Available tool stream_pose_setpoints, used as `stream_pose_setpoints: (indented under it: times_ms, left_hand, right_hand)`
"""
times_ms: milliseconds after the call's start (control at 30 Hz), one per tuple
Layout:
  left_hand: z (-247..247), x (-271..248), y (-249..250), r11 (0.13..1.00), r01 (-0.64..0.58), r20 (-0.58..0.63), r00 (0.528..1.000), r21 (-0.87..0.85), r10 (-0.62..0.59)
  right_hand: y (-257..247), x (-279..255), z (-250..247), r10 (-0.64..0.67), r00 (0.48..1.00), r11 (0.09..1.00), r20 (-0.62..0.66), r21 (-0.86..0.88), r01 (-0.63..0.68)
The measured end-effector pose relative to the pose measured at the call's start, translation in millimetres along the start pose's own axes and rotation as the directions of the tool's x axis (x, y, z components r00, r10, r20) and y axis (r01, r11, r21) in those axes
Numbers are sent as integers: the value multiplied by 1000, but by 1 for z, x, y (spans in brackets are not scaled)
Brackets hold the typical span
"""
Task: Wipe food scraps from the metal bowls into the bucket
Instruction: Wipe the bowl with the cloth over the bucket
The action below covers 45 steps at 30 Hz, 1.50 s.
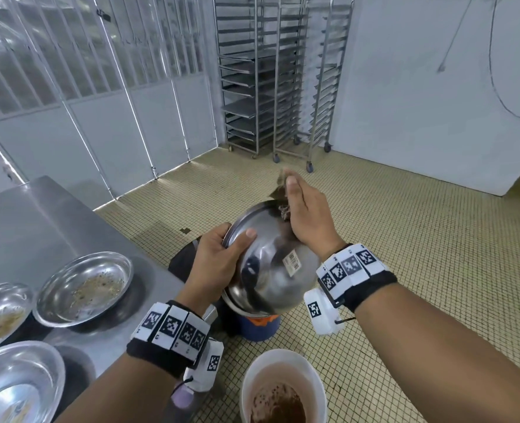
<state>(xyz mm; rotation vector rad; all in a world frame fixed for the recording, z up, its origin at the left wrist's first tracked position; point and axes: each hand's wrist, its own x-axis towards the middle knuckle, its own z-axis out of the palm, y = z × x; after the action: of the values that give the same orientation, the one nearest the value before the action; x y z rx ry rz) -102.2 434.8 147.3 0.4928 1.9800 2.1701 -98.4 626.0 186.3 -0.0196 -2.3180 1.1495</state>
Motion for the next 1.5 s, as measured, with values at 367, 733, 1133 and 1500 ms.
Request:
stream_pose_setpoints:
  times_ms: [367, 733, 1133, 1500]
  left_hand:
    - [-20, 10, 5, 995, -86, -29, 996, 45, 87]
    - [-25, 17, 13, 985, -132, -1, 991, 112, 133]
    - [-28, 22, 24, 883, -190, 87, 982, 429, 169]
    - [-23, 20, 30, 915, -120, 19, 992, 384, 122]
  right_hand:
    - [8, 6, -26, 61, 936, 991, 347, 91, -98]
    - [3, 9, -48, 95, 932, 995, 351, -43, -86]
    - [4, -5, -35, 14, 924, 973, 382, 207, -100]
    - [18, -20, -34, -121, 956, 992, 267, -10, 129]
